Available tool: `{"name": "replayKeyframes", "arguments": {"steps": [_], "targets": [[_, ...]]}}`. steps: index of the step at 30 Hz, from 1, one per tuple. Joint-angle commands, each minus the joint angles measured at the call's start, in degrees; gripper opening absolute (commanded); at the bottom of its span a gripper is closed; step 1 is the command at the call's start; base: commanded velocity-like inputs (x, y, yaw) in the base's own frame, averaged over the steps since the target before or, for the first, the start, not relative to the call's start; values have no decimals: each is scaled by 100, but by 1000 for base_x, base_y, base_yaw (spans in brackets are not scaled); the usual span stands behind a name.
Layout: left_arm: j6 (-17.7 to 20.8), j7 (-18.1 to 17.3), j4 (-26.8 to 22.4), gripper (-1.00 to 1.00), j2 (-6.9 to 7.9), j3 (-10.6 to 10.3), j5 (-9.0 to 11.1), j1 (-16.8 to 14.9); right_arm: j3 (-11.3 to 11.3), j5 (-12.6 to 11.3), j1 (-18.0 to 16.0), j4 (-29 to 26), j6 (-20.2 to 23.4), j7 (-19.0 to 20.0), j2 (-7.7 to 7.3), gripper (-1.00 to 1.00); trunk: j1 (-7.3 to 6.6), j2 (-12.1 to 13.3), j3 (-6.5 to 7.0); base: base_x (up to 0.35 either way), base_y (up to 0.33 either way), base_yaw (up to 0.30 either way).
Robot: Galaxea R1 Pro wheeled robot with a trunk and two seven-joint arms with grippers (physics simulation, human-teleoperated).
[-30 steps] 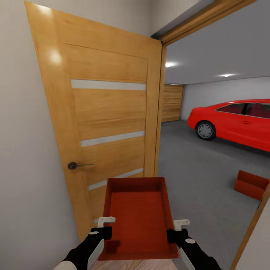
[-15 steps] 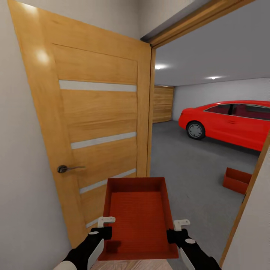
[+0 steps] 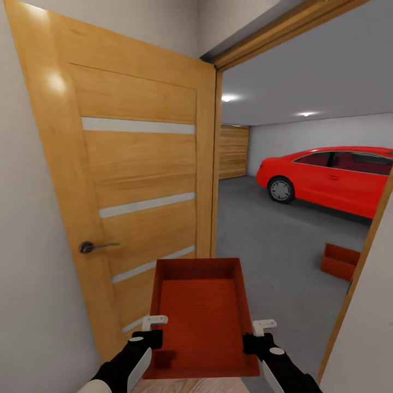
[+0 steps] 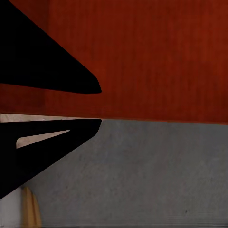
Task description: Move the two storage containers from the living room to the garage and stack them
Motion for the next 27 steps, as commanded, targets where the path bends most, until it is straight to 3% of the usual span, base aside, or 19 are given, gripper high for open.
{"name": "replayKeyframes", "arguments": {"steps": [1,23,27], "targets": [[15,58,-8,-100,-336,-525,141,7,-51,-318,-5,-97,32,-11,267,-100,2,-5,0,0,0,-220],[15,56,-8,-100,-336,-529,141,7,-51,-314,-5,-97,33,-11,267,-100,2,-5,71,0,0,-237],[15,55,-8,-100,-336,-530,141,7,-51,-314,-5,-97,32,-11,267,-100,2,-5,75,0,129,-76]]}}
